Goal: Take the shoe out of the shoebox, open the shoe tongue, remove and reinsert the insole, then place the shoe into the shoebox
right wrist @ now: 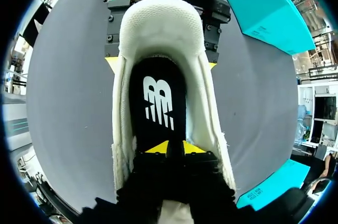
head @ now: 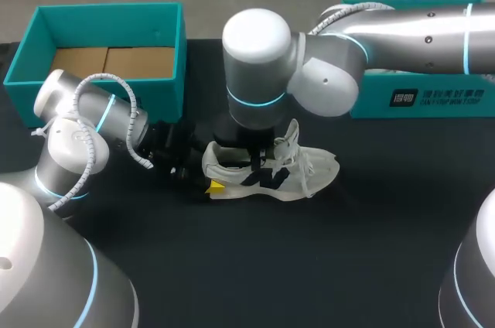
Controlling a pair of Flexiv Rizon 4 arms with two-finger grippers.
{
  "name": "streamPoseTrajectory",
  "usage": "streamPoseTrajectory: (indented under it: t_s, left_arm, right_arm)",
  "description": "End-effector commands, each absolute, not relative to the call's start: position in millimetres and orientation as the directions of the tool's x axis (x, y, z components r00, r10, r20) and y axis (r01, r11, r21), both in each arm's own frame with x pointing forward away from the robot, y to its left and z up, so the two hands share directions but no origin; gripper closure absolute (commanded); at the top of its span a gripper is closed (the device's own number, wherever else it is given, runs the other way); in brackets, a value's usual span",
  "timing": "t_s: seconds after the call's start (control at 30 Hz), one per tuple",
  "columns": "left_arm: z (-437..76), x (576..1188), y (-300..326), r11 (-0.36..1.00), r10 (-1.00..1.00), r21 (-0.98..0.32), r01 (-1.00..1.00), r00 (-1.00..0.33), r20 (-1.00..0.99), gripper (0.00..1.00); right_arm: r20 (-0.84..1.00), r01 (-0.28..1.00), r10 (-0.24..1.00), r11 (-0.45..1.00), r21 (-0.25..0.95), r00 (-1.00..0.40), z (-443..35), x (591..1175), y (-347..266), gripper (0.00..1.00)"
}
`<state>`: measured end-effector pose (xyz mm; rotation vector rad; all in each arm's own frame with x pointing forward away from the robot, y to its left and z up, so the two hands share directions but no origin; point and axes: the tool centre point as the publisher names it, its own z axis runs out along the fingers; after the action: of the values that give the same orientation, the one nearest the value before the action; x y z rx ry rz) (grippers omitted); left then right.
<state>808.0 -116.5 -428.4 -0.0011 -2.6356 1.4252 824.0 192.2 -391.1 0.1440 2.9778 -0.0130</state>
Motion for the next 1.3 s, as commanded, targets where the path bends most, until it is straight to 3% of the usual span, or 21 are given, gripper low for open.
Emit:
streamPoseTrajectory:
  t_s: [0.03,0.23,0.5,0.77,0.83,0.97,1.3]
  left_arm:
    - [-432.6,809.4,-117.8,0.551,0.071,-0.832,-0.069,-0.989,0.129,1.00]
    - [-432.6,809.4,-117.8,0.551,0.071,-0.832,-0.069,-0.989,0.129,1.00]
    - [-432.6,809.4,-117.8,0.551,0.071,-0.832,-0.069,-0.989,0.129,1.00]
    - [-432.6,809.4,-117.8,0.551,0.071,-0.832,-0.069,-0.989,0.129,1.00]
    - [-432.6,809.4,-117.8,0.551,0.071,-0.832,-0.069,-0.989,0.129,1.00]
    - [-432.6,809.4,-117.8,0.551,0.071,-0.832,-0.069,-0.989,0.129,1.00]
    - [-432.6,809.4,-117.8,0.551,0.071,-0.832,-0.069,-0.989,0.129,1.00]
  right_arm:
    - [-0.160,0.095,0.093,0.995,-0.002,-0.983,-394.6,828.2,194.8,0.73]
    - [-0.134,0.078,0.075,0.997,-0.011,-0.988,-405.6,831.8,195.3,0.66]
    - [-0.063,0.080,0.078,0.996,-0.031,-0.995,-430.1,830.6,193.0,0.65]
    - [0.028,0.115,0.116,0.993,-0.034,-0.993,-440.4,824.0,186.1,0.80]
    - [0.039,0.123,0.125,0.992,-0.041,-0.991,-440.9,823.2,184.8,0.89]
    - [0.044,0.136,0.138,0.990,-0.039,-0.989,-440.1,822.2,183.4,1.00]
    - [0.052,0.147,0.149,0.988,-0.041,-0.987,-424.0,817.9,178.8,1.00]
